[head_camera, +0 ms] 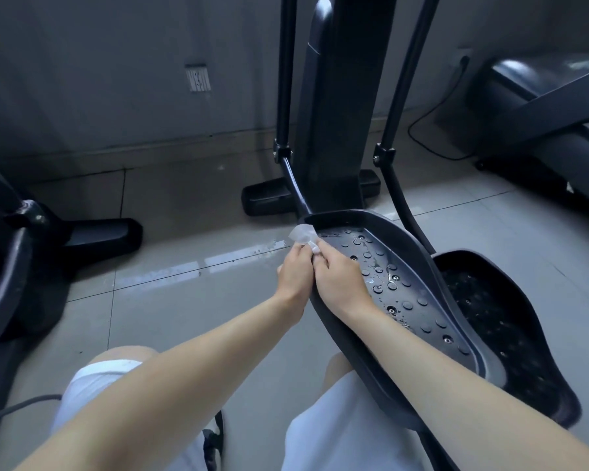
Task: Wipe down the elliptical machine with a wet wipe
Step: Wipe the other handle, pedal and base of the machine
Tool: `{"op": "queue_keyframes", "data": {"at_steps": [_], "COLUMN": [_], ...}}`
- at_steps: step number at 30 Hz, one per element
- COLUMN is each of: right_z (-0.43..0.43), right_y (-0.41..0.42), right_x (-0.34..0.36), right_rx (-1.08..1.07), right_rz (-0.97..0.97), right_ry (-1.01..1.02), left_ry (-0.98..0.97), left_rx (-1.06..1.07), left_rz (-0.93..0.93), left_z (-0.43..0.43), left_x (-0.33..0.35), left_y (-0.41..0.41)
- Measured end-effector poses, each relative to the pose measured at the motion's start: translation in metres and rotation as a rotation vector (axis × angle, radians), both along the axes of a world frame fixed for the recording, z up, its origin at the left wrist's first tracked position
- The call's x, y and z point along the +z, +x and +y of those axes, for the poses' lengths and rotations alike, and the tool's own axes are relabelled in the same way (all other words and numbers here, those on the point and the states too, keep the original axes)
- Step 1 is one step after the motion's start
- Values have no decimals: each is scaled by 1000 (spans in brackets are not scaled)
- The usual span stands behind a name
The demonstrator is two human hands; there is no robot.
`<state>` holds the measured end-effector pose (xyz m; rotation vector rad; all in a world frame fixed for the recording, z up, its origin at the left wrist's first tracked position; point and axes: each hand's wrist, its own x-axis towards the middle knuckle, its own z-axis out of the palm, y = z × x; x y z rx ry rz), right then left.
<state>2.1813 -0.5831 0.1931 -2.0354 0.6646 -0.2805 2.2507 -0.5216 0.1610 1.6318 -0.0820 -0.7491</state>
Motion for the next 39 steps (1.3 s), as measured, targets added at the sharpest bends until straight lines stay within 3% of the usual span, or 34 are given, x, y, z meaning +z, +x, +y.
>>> {"op": "queue_keyframes", "data": {"at_steps": [6,11,15,20,25,27,32,36,39], "right_z": [-25,-58,-87,-102,-67,-68,-111,-120,-96], "right_y": [15,38,45,48,51,52,41,36,55], "right_x": [-8,-31,-35,-45,-29,-30,-35,-40,-37], "right_rx": [-13,39,-53,-151,232,327,97,-60,36], "right_rz": [-11,71,149,217,129,162,340,363,376], "right_ry": [56,-229,-500,-371,-294,-355,-555,-534,-416], "left_ry": [-24,56,105,129,123,117,122,117,133], "left_rx": [-57,-44,-124,-136,-122,-114,-141,-143,-133], "left_rz": [-65,-161,-256,-356,-360,-364,-360,-352,-371], "left_z": [-2,-10,-12,-15,-20,-21,-20,-19,-19], "left_x": [12,18,19,13,10,9,14,17,16], "left_y": [3,16,30,37,45,46,44,42,42]}}
